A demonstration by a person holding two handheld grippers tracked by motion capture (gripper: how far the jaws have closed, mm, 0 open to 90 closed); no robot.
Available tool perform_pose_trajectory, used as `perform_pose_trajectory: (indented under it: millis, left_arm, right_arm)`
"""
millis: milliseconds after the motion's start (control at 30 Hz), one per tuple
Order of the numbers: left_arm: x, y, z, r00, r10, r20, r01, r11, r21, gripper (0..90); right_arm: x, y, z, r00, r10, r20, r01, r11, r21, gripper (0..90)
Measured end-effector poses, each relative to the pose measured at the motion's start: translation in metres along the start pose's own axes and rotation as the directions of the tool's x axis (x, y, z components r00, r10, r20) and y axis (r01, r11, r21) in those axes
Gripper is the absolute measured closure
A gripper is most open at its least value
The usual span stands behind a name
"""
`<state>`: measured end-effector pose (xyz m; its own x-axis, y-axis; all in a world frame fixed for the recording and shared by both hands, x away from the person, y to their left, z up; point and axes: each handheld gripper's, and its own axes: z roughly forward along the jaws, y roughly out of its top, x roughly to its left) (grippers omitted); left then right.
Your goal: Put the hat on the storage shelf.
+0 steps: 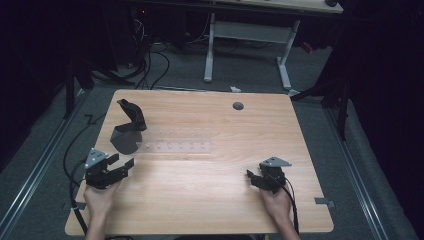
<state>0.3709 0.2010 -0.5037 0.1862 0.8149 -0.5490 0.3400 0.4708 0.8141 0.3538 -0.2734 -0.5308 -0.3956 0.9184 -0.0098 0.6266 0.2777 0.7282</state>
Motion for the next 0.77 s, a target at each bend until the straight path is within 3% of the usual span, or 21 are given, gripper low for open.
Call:
perform_pose_trajectory:
  millis: [133, 233, 267, 367, 433, 467, 767]
  left_arm:
    - [-0.001, -0.021, 0.005, 0.9993, 0.034, -0.013, -0.034, 0.9980, 0.054, 35.5]
    - [-0.005, -0.028, 0.007, 0.9974, 0.069, -0.019, -0.068, 0.9955, 0.066, 35.1]
    - [-0.008, -0.034, 0.009, 0.9944, 0.104, -0.020, -0.102, 0.9915, 0.081, 35.1]
    - [-0.010, -0.040, 0.012, 0.9914, 0.129, -0.021, -0.127, 0.9868, 0.101, 34.5]
    - [-0.009, -0.048, 0.015, 0.9866, 0.161, -0.027, -0.156, 0.9794, 0.127, 34.0]
    - [-0.007, -0.054, 0.018, 0.9863, 0.162, -0.029, -0.156, 0.9757, 0.154, 32.1]
    - [-0.008, -0.055, 0.018, 0.9862, 0.162, -0.036, -0.155, 0.9764, 0.150, 30.8]
  right_arm:
    - [0.000, 0.000, 0.000, 1.0000, 0.002, -0.001, -0.002, 1.000, -0.001, 40.3]
    - [0.000, 0.000, 0.000, 1.0000, 0.001, 0.000, -0.001, 1.000, -0.001, 40.3]
    - [0.000, 0.000, 0.000, 1.0000, 0.001, 0.000, -0.001, 1.000, 0.000, 40.3]
    - [0.000, 0.000, 0.000, 1.0000, 0.001, 0.000, -0.001, 1.000, 0.000, 40.3]
    - [0.000, 0.000, 0.000, 1.0000, -0.001, 0.001, 0.001, 1.000, 0.000, 40.2]
    - [0.000, 0.000, 0.000, 1.0000, -0.002, 0.001, 0.002, 1.000, 0.000, 40.2]
    - [0.001, 0.000, 0.000, 1.0000, -0.002, 0.003, 0.002, 1.000, 0.001, 40.0]
